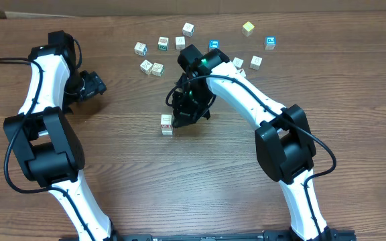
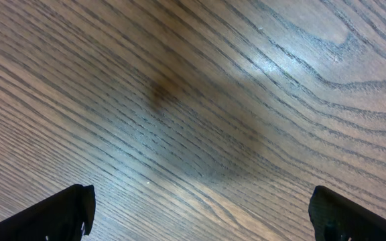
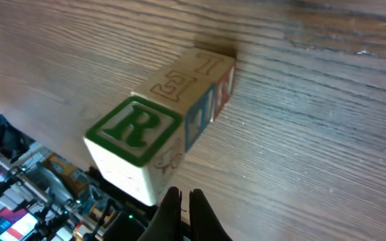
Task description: Form a tower
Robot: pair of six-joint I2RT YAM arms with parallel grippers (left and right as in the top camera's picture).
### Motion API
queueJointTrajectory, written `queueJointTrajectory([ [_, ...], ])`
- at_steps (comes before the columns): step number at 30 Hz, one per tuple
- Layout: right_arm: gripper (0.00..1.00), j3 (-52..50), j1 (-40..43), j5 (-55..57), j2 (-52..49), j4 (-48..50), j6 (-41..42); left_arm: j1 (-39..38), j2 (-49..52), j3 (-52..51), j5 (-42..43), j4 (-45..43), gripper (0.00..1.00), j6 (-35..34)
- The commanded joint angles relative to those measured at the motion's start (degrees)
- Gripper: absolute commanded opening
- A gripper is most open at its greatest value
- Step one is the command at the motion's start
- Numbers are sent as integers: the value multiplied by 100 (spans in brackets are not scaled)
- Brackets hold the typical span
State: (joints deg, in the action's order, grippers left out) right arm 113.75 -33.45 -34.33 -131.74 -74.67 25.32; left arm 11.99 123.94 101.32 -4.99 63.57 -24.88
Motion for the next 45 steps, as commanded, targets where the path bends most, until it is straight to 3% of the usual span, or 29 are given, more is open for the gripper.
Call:
queueJointTrajectory([
  [1, 4, -17, 9, 326, 57, -39, 20, -37, 68, 13, -28, -2, 100, 68],
  [45, 4, -17, -153, 424, 57, 52, 625, -37, 68, 13, -28, -2, 99, 68],
])
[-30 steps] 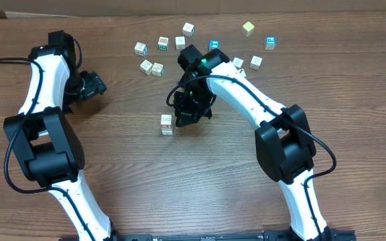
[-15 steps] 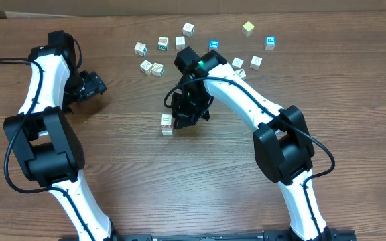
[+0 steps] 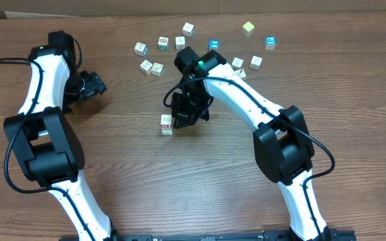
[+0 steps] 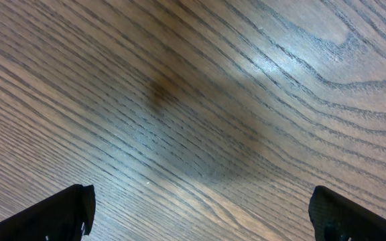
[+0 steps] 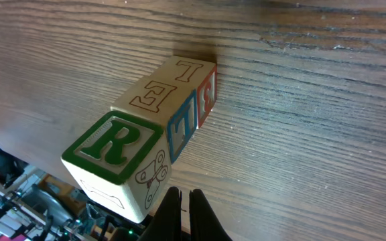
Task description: Form a tower
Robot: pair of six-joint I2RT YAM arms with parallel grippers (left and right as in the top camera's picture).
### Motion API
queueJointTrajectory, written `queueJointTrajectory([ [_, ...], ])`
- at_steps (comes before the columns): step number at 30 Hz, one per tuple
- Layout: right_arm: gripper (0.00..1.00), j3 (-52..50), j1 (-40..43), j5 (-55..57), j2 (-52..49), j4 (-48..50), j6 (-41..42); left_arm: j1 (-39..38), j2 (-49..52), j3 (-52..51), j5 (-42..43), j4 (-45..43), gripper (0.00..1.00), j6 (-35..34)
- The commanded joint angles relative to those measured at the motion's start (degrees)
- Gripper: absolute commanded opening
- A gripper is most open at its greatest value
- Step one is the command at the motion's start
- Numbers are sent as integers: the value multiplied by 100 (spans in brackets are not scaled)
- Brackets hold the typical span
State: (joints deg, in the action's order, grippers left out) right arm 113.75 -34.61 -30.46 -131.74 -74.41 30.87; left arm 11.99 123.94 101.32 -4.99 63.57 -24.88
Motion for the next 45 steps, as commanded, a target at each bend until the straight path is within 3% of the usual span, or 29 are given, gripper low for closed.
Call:
queueJointTrajectory([
  [1, 4, -17, -48, 37, 57, 26, 70, -37, 68, 13, -28, -2, 100, 68],
  [19, 4, -17, -133, 81, 57, 70, 68, -37, 68, 13, -28, -2, 99, 68],
  [30, 4, -17, -133, 1069, 57, 114, 68, -39, 68, 13, -28, -2, 100, 66],
  [45, 4, -17, -133, 977, 57, 542, 70, -39, 68, 13, -28, -2, 100, 68],
])
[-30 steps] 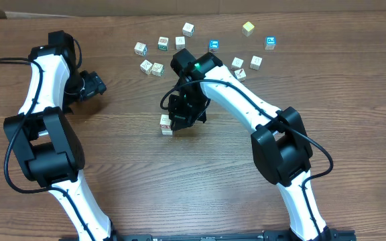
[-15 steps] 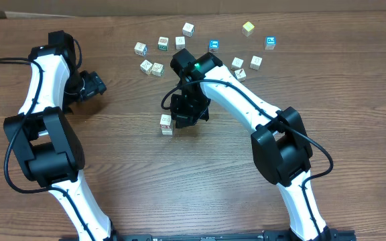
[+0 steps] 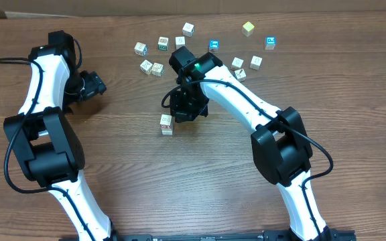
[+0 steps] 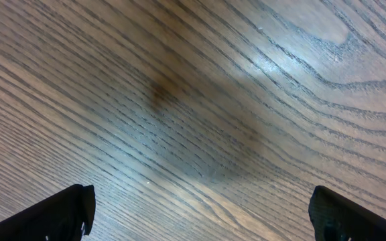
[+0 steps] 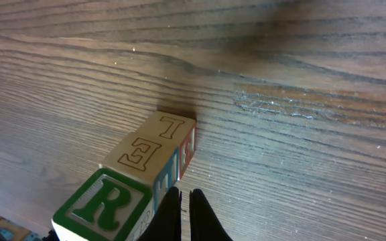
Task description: Form a tower
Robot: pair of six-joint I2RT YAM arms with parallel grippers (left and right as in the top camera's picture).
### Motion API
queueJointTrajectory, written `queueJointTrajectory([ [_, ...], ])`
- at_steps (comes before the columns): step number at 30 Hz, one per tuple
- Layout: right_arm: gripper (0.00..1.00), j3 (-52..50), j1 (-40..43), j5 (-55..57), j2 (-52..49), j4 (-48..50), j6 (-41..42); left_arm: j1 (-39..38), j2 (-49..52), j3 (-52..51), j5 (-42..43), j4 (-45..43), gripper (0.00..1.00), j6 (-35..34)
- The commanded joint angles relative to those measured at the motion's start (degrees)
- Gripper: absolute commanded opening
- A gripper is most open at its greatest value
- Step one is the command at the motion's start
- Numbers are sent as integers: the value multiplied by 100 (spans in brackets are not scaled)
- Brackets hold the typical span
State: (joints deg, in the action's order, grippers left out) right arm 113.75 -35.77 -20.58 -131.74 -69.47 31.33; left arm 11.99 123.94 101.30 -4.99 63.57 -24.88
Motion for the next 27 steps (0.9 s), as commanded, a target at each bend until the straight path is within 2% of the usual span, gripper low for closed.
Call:
queueJointTrajectory([
  [1, 4, -17, -17, -11, 57, 50, 24, -37, 68, 15, -28, -2, 100, 68],
  [13, 4, -17, -20, -83, 57, -140, 22, -37, 68, 15, -28, -2, 100, 68],
  [27, 4, -17, -22, -243, 57, 131, 42, -39, 68, 15, -28, -2, 99, 68],
])
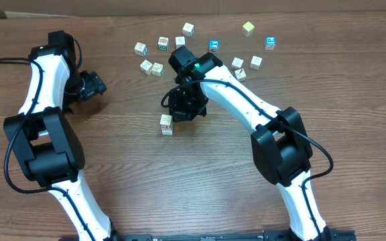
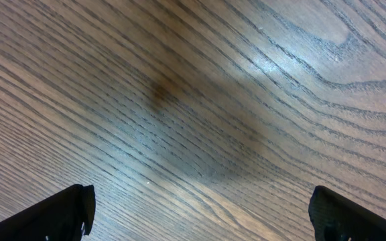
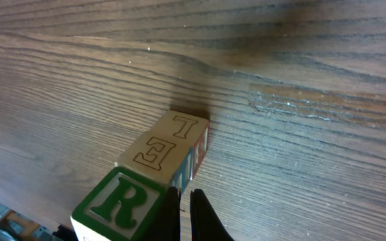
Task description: Form a tower
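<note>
A tower of lettered wooden blocks (image 1: 166, 124) stands mid-table; in the right wrist view the tower (image 3: 173, 144) has a green R block (image 3: 122, 201) on top. My right gripper (image 1: 181, 109) hangs just right of and behind the tower, apart from it. In its own view the right gripper (image 3: 185, 195) is shut with nothing between its fingers. My left gripper (image 1: 96, 86) rests far to the left. From its wrist camera the left gripper (image 2: 200, 211) is open over bare wood.
Several loose blocks lie at the back of the table, among them a white one (image 1: 140, 48), a pair (image 1: 151, 67), a blue one (image 1: 270, 42) and a yellowish one (image 1: 248, 27). The right arm (image 1: 246, 97) arches over the middle.
My right gripper has shifted slightly, so the tower sits a little further right in its wrist view. The tower and the left arm have not moved.
My right gripper was shut, low and close beside the tower, the R block large in its view. At each later moment it stood a bit further back from the tower, still shut. The tower has kept standing and the left gripper has stayed open in place.
</note>
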Robot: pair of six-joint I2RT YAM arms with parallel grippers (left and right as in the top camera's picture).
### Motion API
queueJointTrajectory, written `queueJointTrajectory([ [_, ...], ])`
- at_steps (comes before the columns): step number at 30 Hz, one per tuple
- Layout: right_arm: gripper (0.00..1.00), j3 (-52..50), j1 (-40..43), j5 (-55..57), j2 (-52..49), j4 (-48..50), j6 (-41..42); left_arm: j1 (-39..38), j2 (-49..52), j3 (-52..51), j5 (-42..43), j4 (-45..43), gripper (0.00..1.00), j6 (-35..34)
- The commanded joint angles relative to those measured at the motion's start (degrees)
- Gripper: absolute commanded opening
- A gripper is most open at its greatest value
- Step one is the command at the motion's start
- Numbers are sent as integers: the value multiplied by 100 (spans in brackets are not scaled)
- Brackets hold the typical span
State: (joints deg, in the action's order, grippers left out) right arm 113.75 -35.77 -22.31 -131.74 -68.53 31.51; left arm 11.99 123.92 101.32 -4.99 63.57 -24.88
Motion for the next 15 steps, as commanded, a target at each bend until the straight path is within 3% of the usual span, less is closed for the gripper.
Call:
queueJointTrajectory([
  [1, 4, -17, -22, -70, 57, 42, 24, -39, 70, 13, -28, -2, 100, 68],
  [15, 8, -17, -17, -66, 57, 138, 22, -37, 70, 13, -28, -2, 99, 68],
])
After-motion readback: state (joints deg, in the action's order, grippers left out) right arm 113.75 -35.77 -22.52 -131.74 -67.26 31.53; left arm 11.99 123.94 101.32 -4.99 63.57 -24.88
